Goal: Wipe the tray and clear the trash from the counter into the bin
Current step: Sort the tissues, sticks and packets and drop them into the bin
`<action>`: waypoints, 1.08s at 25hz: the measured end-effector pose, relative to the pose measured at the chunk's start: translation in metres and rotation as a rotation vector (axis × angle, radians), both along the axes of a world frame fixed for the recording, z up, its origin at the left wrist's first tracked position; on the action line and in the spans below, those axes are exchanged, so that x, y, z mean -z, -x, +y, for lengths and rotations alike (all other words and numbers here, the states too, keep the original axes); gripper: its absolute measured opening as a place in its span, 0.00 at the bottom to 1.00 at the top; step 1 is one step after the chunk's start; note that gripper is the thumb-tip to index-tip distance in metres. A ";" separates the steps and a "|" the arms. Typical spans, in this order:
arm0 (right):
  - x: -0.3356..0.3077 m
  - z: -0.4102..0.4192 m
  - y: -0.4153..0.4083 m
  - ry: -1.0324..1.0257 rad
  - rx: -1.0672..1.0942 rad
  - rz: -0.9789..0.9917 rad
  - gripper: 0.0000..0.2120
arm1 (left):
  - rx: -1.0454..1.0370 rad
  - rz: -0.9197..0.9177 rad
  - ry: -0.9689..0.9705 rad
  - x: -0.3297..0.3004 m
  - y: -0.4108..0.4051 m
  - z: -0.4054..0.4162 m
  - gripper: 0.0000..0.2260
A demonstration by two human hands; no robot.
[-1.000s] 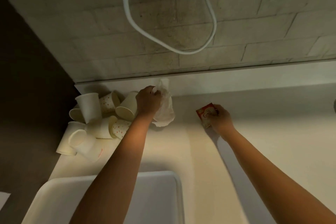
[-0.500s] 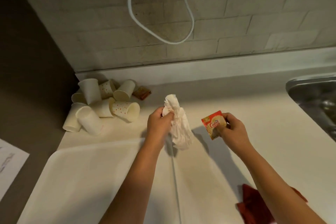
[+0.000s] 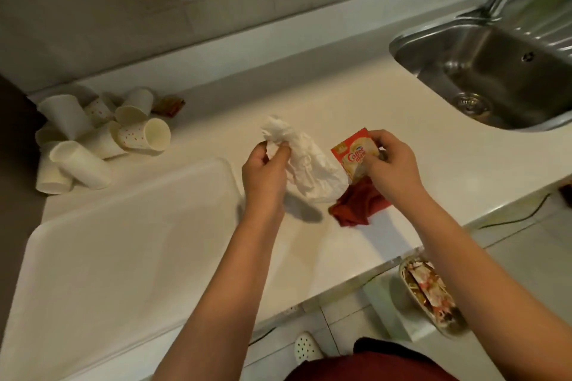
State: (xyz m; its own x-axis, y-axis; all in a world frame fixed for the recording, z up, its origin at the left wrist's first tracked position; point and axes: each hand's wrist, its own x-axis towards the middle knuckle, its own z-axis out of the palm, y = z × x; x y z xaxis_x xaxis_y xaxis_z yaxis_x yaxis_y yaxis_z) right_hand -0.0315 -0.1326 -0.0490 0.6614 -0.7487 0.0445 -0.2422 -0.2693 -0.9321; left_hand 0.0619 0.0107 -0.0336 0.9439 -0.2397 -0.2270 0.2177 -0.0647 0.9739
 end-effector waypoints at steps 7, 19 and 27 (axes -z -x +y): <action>-0.004 -0.052 0.101 -0.020 0.150 -0.101 0.17 | 0.151 -0.073 0.024 -0.010 0.101 -0.053 0.10; 0.163 -0.129 0.298 -0.417 0.677 0.105 0.12 | 0.468 0.364 -0.210 0.142 0.275 -0.131 0.11; 0.244 -0.111 0.322 -0.767 0.690 0.408 0.16 | 0.198 0.613 -0.359 0.234 0.282 -0.156 0.12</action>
